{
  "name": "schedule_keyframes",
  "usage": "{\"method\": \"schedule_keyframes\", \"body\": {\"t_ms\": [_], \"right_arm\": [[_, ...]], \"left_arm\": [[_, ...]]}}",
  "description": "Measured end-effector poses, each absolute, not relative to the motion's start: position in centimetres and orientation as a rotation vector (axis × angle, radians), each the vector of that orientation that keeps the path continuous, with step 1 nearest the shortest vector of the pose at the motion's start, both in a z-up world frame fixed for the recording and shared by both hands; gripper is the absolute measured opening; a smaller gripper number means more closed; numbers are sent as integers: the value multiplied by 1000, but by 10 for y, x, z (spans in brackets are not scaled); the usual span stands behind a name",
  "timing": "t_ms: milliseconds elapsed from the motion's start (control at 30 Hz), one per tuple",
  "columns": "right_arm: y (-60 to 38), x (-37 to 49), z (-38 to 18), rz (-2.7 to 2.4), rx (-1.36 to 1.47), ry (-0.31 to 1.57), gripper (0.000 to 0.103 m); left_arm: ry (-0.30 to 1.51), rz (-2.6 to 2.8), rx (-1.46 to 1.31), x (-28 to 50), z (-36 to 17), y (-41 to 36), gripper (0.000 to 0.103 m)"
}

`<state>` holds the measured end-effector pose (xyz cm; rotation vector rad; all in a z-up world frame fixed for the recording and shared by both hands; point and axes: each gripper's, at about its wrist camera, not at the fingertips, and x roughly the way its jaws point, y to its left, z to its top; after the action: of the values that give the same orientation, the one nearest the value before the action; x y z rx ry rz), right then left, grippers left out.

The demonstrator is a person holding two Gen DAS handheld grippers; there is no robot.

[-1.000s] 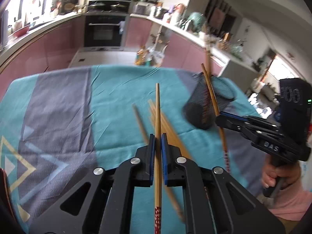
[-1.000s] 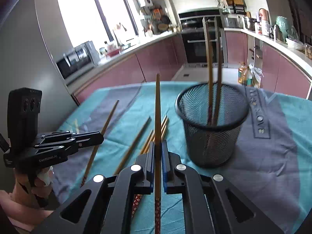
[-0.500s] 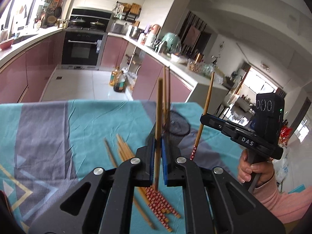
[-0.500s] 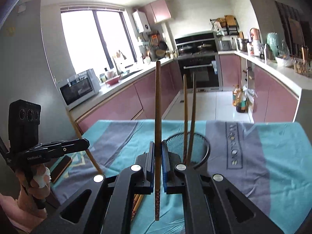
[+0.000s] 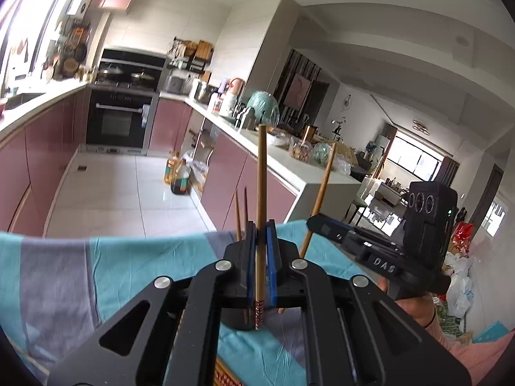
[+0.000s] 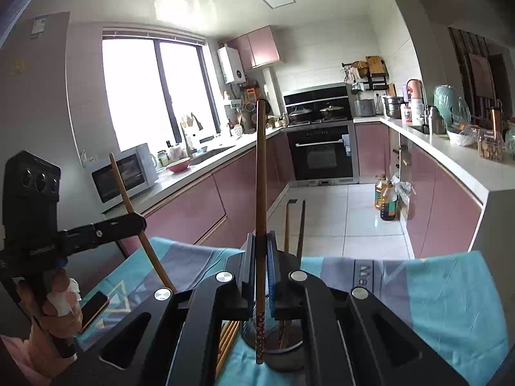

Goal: Organize utensils
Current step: 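Lower the left tool's chopstick into the holder while the right tool releases its chopstick there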

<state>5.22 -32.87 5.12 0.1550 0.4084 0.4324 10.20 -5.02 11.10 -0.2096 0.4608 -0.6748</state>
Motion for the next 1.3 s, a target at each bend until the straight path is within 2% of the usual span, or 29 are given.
{"method": "schedule_keyframes", "body": {"t_ms": [300,833,1300], "right_arm": [[-335,76,48,396,168,397,6],[-318,105,-7,394,117,656,6],[-317,123,-22,358,149,718,8]], "left_arm": [[431,-643,-151,116,128,-74,7],[699,-674,26,157,56,-120,7],[741,-620,12,188,40,-129,8]]}}
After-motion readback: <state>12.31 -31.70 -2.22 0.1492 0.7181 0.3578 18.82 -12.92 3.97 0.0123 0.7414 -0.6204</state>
